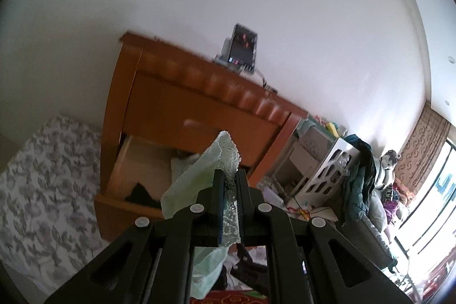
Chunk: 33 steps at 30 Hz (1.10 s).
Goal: Take underwear out of drawer
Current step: 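Carry the pale green lace garment down toward the red cloth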
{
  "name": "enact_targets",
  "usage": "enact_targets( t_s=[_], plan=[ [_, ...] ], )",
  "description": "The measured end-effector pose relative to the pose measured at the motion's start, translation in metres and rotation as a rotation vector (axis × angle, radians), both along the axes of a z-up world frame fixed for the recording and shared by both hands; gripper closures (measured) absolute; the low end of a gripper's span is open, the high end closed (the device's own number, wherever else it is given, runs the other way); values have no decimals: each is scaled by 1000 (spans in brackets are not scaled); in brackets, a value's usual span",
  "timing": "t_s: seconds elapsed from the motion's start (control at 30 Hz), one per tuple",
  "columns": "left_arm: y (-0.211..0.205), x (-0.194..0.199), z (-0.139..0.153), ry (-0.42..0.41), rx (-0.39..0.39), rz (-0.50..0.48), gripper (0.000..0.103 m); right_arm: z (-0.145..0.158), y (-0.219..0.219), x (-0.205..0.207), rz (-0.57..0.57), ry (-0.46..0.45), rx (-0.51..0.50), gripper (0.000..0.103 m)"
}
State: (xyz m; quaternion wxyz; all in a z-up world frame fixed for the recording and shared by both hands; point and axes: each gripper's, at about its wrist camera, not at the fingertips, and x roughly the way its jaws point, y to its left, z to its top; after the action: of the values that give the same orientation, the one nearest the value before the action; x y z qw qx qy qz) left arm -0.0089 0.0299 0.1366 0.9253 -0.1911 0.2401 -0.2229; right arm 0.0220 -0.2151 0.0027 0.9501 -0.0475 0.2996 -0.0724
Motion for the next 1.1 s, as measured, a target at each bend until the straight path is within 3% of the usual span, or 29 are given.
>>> enact_targets(
  t_s=[0.73,1.1],
  plan=[
    [-26,12,-75,231,47,-73,95,-1,1,1,0,5,-5,0],
    [-45,33,-137,398,145,-88,95,-1,0,1,-2,10,1,0]
  ],
)
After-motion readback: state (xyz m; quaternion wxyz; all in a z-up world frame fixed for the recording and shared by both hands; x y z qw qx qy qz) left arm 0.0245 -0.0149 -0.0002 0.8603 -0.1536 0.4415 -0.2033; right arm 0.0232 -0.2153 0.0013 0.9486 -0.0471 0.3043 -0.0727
